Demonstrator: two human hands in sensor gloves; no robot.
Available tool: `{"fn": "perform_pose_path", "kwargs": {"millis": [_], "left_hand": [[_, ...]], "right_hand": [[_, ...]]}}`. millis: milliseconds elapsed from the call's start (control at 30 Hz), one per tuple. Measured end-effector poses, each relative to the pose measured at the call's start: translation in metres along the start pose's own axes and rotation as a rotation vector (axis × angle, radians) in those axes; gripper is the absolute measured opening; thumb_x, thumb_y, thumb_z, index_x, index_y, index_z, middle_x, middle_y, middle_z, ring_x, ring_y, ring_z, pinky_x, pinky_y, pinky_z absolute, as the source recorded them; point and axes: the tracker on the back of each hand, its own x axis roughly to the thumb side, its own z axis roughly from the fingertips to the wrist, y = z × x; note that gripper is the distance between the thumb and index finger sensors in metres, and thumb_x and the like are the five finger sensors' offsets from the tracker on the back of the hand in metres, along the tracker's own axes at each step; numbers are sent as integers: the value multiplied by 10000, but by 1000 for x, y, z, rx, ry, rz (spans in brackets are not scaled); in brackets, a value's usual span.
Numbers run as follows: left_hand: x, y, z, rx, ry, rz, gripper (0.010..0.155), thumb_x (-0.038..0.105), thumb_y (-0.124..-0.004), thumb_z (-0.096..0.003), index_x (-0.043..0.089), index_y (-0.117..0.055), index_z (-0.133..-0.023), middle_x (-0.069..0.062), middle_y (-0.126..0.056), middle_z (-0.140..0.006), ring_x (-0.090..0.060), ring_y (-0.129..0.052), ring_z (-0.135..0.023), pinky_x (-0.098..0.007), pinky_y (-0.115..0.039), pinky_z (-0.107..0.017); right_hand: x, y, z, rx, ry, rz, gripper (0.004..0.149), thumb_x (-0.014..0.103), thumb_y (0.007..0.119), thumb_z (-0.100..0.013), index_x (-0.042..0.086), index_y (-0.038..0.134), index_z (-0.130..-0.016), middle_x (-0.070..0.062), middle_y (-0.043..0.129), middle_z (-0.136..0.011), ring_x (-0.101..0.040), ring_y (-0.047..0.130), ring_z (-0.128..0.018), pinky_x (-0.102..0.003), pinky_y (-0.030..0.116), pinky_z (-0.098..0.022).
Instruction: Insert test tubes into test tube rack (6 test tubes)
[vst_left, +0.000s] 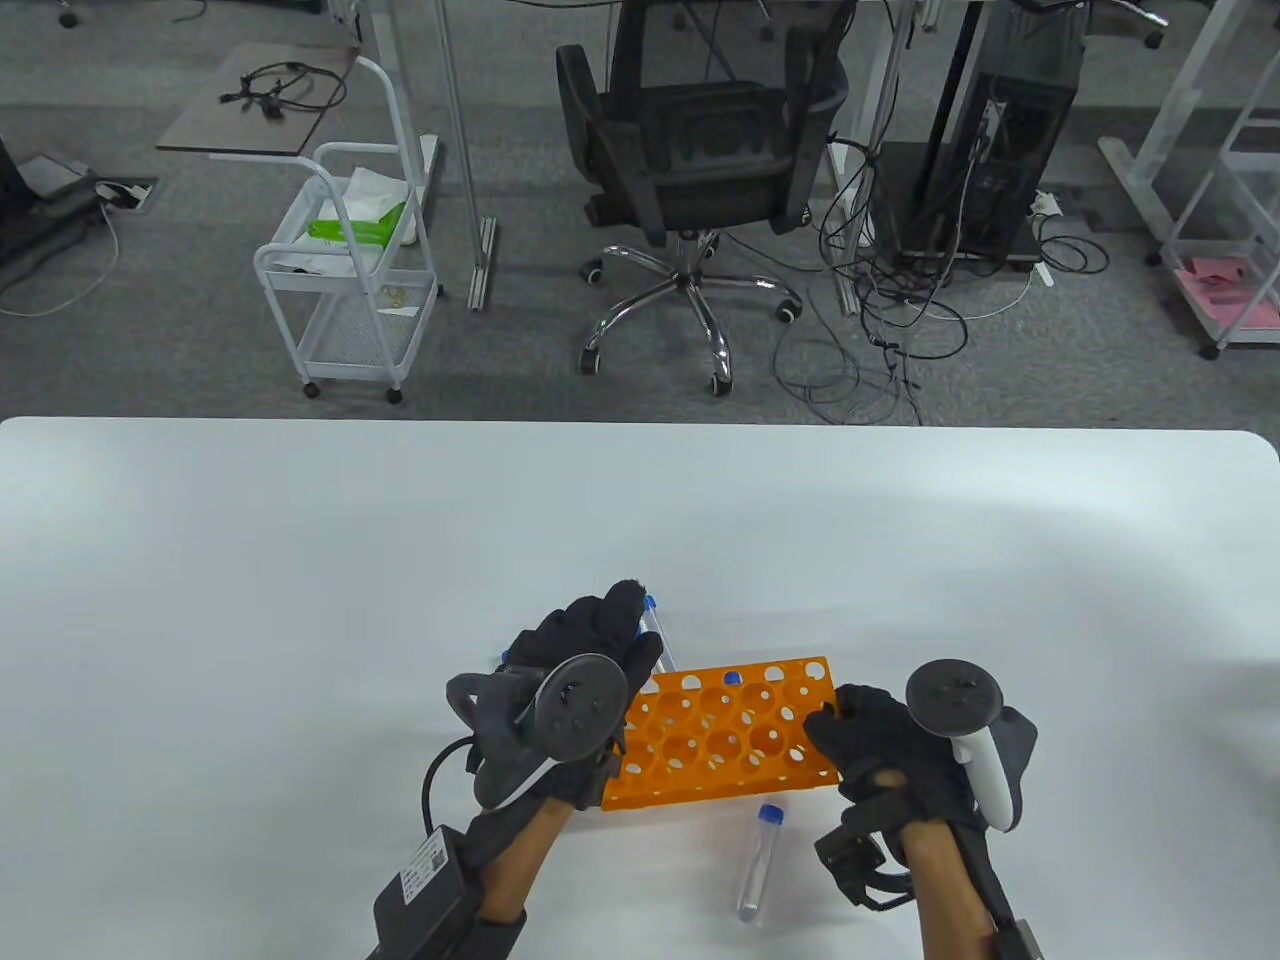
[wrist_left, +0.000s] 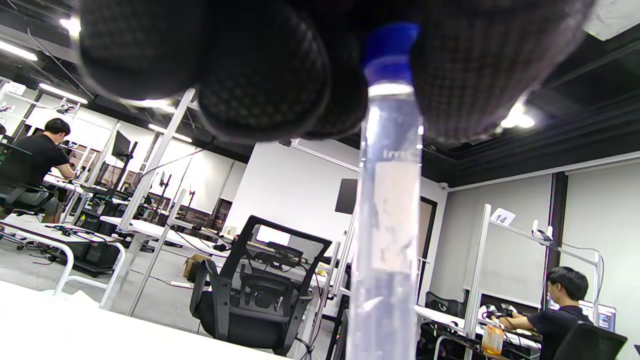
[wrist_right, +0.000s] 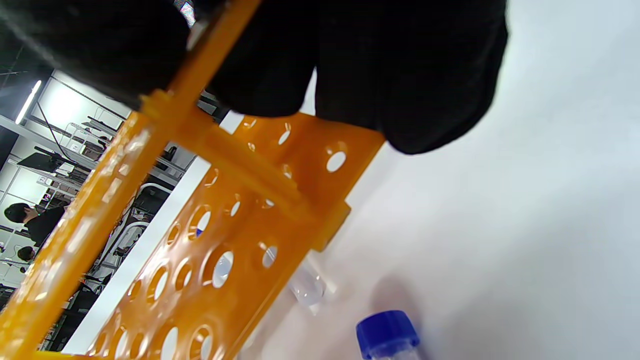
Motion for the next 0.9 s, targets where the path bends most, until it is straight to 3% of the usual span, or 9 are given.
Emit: {"fn": "perform_pose_path", "kwargs": {"millis": [900], "left_hand": [[6,-26,0,-210,-51,-114,529,465,-897,-366,261,-839,-851,-44,-999,-704,-158,-1012,-383,-388,-881,-303]], "right_hand": [[0,-1,0,-2,-6,-5,577,537,851,-425,200,686,-863,100,888,-618,-285,966,-697,-407,913,-427]]}}
